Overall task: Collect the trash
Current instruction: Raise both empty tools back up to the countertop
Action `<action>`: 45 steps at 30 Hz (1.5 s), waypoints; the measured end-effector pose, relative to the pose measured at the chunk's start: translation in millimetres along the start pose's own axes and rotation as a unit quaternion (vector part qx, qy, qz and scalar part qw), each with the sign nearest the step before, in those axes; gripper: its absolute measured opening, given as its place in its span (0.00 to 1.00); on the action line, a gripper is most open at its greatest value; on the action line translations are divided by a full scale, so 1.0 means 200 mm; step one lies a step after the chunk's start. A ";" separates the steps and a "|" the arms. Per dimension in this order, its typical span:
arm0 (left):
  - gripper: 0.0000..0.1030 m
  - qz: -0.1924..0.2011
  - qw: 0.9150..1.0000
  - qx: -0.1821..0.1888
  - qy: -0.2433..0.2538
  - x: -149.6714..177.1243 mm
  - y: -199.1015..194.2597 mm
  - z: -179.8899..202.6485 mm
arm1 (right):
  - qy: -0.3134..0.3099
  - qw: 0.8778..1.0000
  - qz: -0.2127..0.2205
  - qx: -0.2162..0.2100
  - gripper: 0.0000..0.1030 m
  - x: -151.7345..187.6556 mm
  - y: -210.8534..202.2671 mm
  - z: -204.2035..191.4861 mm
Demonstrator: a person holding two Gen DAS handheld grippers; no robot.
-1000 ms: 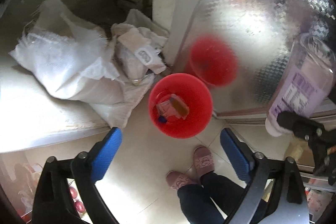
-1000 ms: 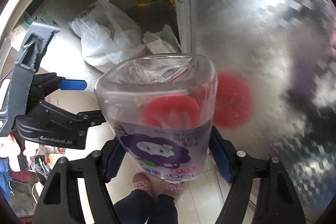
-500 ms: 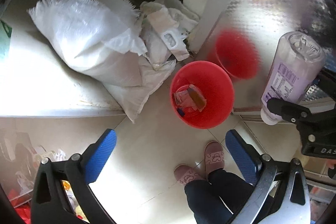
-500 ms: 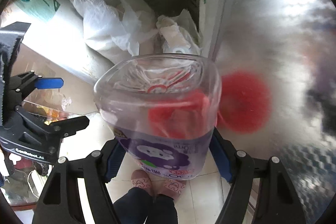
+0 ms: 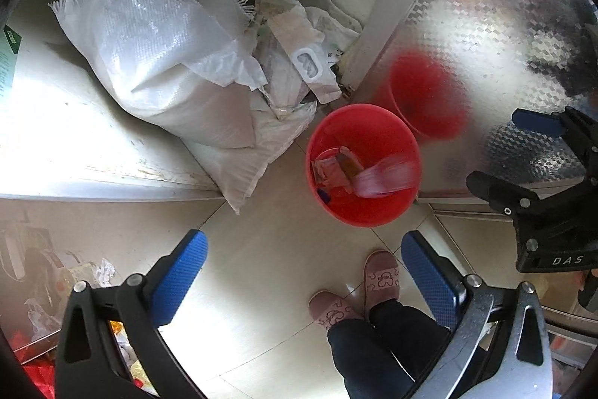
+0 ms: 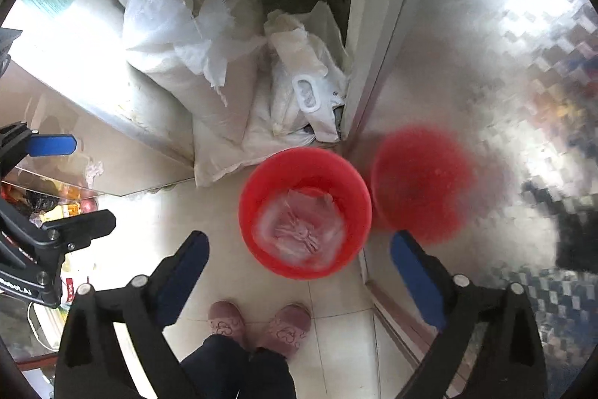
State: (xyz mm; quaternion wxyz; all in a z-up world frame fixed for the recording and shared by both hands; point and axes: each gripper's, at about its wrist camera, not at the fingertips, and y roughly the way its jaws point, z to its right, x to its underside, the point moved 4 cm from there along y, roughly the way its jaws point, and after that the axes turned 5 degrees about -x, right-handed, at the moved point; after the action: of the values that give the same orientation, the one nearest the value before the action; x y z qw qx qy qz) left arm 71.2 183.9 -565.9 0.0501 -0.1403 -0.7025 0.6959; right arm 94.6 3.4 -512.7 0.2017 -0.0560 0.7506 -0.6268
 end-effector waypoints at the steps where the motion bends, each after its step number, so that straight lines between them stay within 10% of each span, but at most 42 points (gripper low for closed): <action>1: 1.00 0.001 1.000 0.001 0.000 0.00 -0.01 0.00 | 0.000 1.000 -0.001 0.000 0.97 0.00 -0.01 0.00; 14: 1.00 0.011 1.000 0.017 0.021 0.11 -0.34 0.06 | 0.011 1.000 0.002 -0.006 0.99 0.06 -0.29 -0.11; 45: 1.00 0.168 0.985 0.034 0.014 0.17 -2.10 -0.01 | 0.010 0.988 0.151 0.023 0.99 -0.01 -1.88 -0.47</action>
State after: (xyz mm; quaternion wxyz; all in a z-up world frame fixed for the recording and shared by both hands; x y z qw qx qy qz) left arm -14.0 197.8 -152.7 -0.0527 -0.2640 -0.6439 0.7162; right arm -2.4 11.9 -137.7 0.2882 0.0689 0.7375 -0.6068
